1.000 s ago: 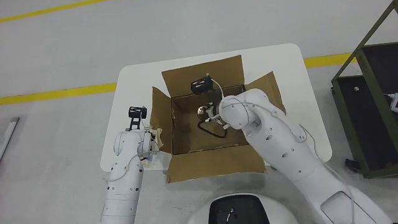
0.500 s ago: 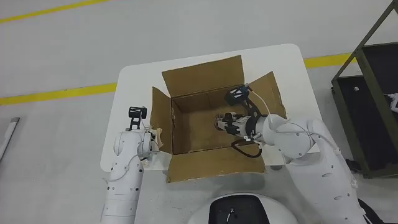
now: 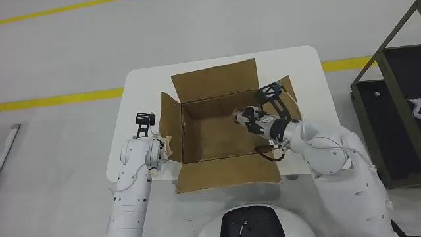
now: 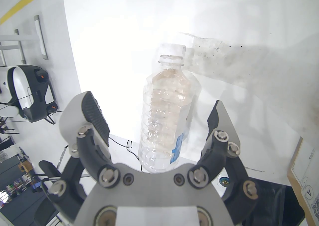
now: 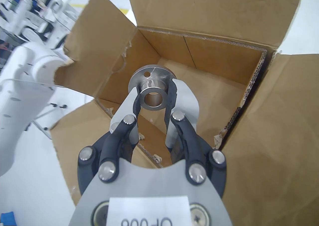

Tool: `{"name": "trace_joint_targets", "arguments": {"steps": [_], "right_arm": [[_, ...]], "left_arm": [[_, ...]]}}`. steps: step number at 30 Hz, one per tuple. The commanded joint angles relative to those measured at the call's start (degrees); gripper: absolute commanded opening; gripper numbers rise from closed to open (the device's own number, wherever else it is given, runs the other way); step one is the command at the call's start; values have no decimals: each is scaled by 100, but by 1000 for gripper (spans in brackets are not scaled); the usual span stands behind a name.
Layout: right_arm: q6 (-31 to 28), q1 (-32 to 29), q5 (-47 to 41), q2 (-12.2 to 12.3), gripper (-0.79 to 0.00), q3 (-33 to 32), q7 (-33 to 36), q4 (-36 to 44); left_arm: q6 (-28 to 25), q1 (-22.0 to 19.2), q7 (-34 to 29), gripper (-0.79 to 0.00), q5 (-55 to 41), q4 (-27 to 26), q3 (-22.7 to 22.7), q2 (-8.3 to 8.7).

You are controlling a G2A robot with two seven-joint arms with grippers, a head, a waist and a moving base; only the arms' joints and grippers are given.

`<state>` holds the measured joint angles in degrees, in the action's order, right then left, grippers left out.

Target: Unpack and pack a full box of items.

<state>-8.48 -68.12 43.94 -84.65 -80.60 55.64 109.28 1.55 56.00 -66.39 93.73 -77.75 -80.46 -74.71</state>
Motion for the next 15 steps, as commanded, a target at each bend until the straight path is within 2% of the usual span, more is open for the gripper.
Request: {"name": "trace_joint_targets", "arguments": {"steps": [1, 6, 10, 15], "right_arm": [[-258, -156, -771, 30, -785, -358, -173, 38], [-969, -550, -2396, 114, -785, -1070, -380, -52], [-1430, -787, -3333, 176, -785, -1397, -435, -218], [-1678, -859, -3780, 228, -785, -1471, -385, -366]], "left_arm": [[0, 0, 0, 0, 0, 0, 0, 0], [0, 0, 0, 0, 0, 0, 0, 0], [0, 0, 0, 0, 0, 0, 0, 0], [0, 0, 0, 0, 0, 0, 0, 0]]}}
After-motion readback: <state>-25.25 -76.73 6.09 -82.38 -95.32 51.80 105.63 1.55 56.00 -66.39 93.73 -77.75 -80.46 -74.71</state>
